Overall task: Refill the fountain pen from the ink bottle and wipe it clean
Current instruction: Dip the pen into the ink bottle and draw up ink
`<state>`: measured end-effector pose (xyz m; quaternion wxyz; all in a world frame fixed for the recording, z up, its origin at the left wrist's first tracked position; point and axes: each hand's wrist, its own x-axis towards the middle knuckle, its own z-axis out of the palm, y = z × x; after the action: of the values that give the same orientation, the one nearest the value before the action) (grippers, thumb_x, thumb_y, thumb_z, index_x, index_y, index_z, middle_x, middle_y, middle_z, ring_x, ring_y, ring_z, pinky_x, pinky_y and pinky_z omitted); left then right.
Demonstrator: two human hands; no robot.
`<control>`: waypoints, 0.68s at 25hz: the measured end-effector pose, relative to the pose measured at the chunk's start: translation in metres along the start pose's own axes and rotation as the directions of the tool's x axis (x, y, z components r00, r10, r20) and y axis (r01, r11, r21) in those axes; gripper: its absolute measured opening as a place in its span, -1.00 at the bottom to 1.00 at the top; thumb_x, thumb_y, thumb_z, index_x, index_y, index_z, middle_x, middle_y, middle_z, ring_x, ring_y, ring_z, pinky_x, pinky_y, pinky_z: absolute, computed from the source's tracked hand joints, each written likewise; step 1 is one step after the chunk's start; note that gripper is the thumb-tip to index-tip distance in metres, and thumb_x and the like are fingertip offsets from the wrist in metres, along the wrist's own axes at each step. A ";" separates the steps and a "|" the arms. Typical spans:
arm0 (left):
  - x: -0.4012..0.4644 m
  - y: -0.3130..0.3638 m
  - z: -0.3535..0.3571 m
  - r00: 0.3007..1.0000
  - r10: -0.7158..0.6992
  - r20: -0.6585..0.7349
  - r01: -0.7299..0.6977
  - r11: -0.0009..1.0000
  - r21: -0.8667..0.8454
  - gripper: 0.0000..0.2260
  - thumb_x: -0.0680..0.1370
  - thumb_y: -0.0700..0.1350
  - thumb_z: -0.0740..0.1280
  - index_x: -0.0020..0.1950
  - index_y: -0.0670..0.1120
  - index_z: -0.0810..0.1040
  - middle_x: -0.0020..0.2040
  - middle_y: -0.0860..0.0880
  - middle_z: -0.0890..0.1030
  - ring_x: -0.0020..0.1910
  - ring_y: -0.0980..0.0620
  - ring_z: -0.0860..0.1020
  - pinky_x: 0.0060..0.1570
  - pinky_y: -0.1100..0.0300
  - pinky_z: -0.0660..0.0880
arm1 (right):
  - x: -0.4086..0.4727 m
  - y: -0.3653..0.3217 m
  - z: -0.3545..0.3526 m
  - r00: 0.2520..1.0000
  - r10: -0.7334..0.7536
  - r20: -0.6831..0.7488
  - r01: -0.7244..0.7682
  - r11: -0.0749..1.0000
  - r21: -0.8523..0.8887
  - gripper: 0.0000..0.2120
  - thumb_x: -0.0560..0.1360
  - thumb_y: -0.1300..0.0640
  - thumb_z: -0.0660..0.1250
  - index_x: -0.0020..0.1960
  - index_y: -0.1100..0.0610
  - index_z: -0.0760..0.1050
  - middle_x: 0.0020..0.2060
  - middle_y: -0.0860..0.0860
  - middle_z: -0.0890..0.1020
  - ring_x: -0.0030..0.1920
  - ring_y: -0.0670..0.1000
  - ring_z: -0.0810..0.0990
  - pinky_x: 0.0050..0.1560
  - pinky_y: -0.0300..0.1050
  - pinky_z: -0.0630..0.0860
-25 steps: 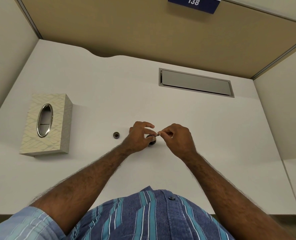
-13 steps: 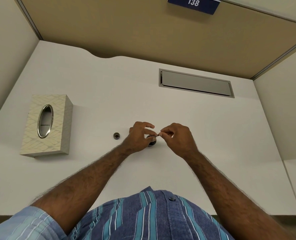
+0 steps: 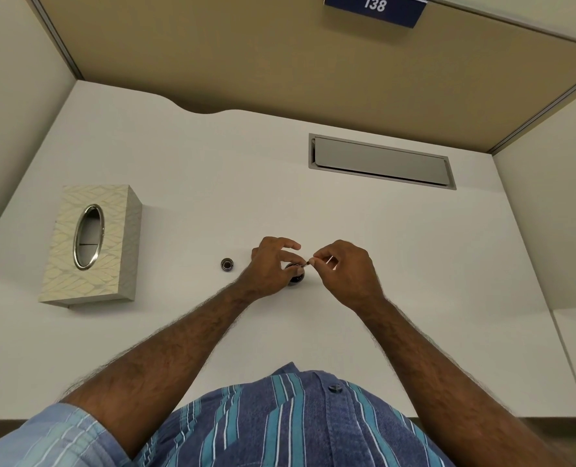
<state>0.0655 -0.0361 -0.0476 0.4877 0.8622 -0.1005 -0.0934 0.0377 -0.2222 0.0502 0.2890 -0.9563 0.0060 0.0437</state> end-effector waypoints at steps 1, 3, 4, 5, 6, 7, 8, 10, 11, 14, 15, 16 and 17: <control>0.000 0.000 0.001 1.000 0.004 0.000 -0.004 1.000 0.005 -0.80 0.50 -0.02 0.53 0.11 0.03 0.71 0.04 0.48 0.54 0.31 0.21 0.33 0.42 -0.10 0.23 | 0.000 0.001 0.000 1.000 -0.003 0.000 0.003 1.000 -0.014 -0.89 0.55 -0.01 0.49 -0.08 0.02 0.68 -0.17 -0.12 0.66 -0.19 -0.09 0.61 -0.08 -0.09 0.54; 0.000 0.000 0.001 1.000 0.006 -0.005 -0.006 1.000 0.006 -0.80 0.50 -0.02 0.53 0.11 0.04 0.71 0.03 0.47 0.55 0.32 0.20 0.33 0.42 -0.09 0.24 | 0.001 0.002 0.002 1.000 0.007 -0.010 -0.007 0.999 -0.053 -0.81 0.56 -0.04 0.48 -0.16 0.02 0.63 -0.23 -0.12 0.62 -0.22 -0.07 0.57 -0.15 -0.12 0.46; 0.000 -0.001 0.001 1.000 0.006 -0.010 -0.006 1.000 0.002 -0.80 0.49 -0.01 0.53 0.10 0.04 0.71 0.03 0.47 0.55 0.33 0.20 0.34 0.42 -0.09 0.24 | 0.002 0.002 0.003 1.000 0.011 -0.017 -0.012 0.997 -0.079 -0.76 0.56 -0.07 0.48 -0.20 0.02 0.60 -0.26 -0.11 0.60 -0.23 -0.06 0.55 -0.17 -0.13 0.42; -0.001 -0.001 0.001 1.000 0.004 -0.012 -0.004 1.000 -0.004 -0.80 0.49 -0.01 0.54 0.11 0.04 0.71 0.02 0.46 0.56 0.33 0.19 0.34 0.42 -0.09 0.24 | 0.003 0.003 0.005 1.000 0.015 -0.021 -0.017 0.995 -0.094 -0.72 0.56 -0.10 0.48 -0.23 0.02 0.57 -0.28 -0.11 0.59 -0.25 -0.06 0.54 -0.19 -0.14 0.39; -0.001 -0.001 0.001 1.000 -0.002 -0.011 0.002 1.000 -0.009 -0.79 0.49 0.00 0.54 0.12 0.04 0.70 0.02 0.45 0.57 0.34 0.19 0.34 0.43 -0.09 0.23 | 0.004 0.003 0.005 1.000 0.023 -0.020 -0.025 0.996 -0.088 -0.70 0.55 -0.13 0.48 -0.24 0.01 0.56 -0.29 -0.11 0.60 -0.26 -0.07 0.54 -0.21 -0.14 0.38; -0.002 -0.001 0.001 1.000 -0.007 -0.010 0.007 1.000 -0.012 -0.78 0.49 0.00 0.54 0.12 0.04 0.70 0.04 0.44 0.57 0.34 0.19 0.34 0.43 -0.09 0.23 | 0.005 0.002 0.005 0.999 0.034 -0.017 -0.035 0.997 -0.062 -0.71 0.54 -0.16 0.48 -0.22 0.00 0.57 -0.28 -0.12 0.61 -0.24 -0.10 0.56 -0.22 -0.15 0.40; -0.002 -0.001 0.001 1.000 -0.005 -0.011 0.005 1.000 -0.006 -0.79 0.50 0.00 0.54 0.12 0.04 0.71 0.06 0.44 0.55 0.35 0.18 0.34 0.43 -0.09 0.23 | 0.005 0.002 0.004 0.999 0.042 -0.013 -0.042 0.999 -0.026 -0.73 0.52 -0.19 0.49 -0.17 -0.01 0.60 -0.25 -0.12 0.63 -0.21 -0.12 0.58 -0.21 -0.17 0.44; -0.001 0.000 0.001 1.000 0.003 -0.012 -0.003 1.000 0.008 -0.81 0.50 -0.01 0.54 0.10 0.05 0.73 0.09 0.45 0.53 0.35 0.15 0.35 0.43 -0.10 0.23 | 0.005 0.002 0.002 0.999 0.032 -0.004 -0.032 0.999 0.026 -0.78 0.50 -0.17 0.52 -0.05 -0.03 0.65 -0.19 -0.13 0.66 -0.16 -0.13 0.61 -0.13 -0.20 0.52; -0.001 0.000 0.000 1.000 0.003 -0.008 -0.003 1.000 0.007 -0.80 0.50 -0.01 0.54 0.10 0.04 0.72 0.08 0.46 0.53 0.35 0.16 0.34 0.43 -0.09 0.23 | 0.004 0.002 0.002 1.000 0.015 0.003 -0.015 0.999 0.032 -0.82 0.50 -0.13 0.53 -0.02 -0.04 0.66 -0.18 -0.13 0.67 -0.16 -0.12 0.62 -0.10 -0.17 0.54; 0.000 0.000 0.000 1.000 0.004 0.002 -0.004 1.000 0.009 -0.83 0.51 -0.01 0.53 0.09 0.06 0.73 0.08 0.47 0.52 0.34 0.20 0.31 0.42 -0.02 0.19 | 0.003 0.004 0.001 1.000 -0.021 0.014 0.021 1.000 0.006 -0.92 0.54 -0.01 0.49 -0.05 -0.01 0.70 -0.16 -0.13 0.68 -0.18 -0.11 0.62 -0.06 -0.08 0.59; 0.000 0.000 0.000 1.000 0.005 0.006 -0.005 1.000 0.016 -0.83 0.51 -0.01 0.52 0.09 0.06 0.73 0.09 0.47 0.52 0.33 0.21 0.30 0.41 0.00 0.17 | 0.004 0.004 0.001 1.000 -0.014 0.019 0.014 1.000 -0.014 -0.90 0.56 -0.01 0.48 -0.07 0.01 0.70 -0.17 -0.13 0.68 -0.18 -0.10 0.61 -0.07 -0.07 0.58; 0.000 -0.001 0.000 1.000 0.006 0.007 -0.006 1.000 0.021 -0.83 0.51 -0.01 0.52 0.09 0.06 0.73 0.09 0.47 0.52 0.33 0.21 0.30 0.40 0.01 0.16 | 0.005 0.004 0.001 1.000 -0.001 0.022 0.001 0.999 -0.036 -0.86 0.57 -0.02 0.47 -0.10 0.02 0.70 -0.19 -0.12 0.68 -0.18 -0.08 0.60 -0.10 -0.08 0.56; -0.001 0.000 0.000 1.000 0.006 0.006 -0.006 1.000 0.019 -0.82 0.51 -0.01 0.52 0.10 0.05 0.72 0.08 0.47 0.52 0.32 0.22 0.30 0.40 0.01 0.16 | 0.007 0.005 0.002 1.000 0.016 0.023 -0.014 0.998 -0.058 -0.82 0.57 -0.05 0.47 -0.13 0.02 0.68 -0.21 -0.11 0.67 -0.19 -0.07 0.59 -0.13 -0.09 0.52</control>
<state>0.0642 -0.0357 -0.0479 0.4792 0.8663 -0.1054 -0.0937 0.0442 -0.2248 0.0454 0.2611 -0.9636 0.0087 0.0570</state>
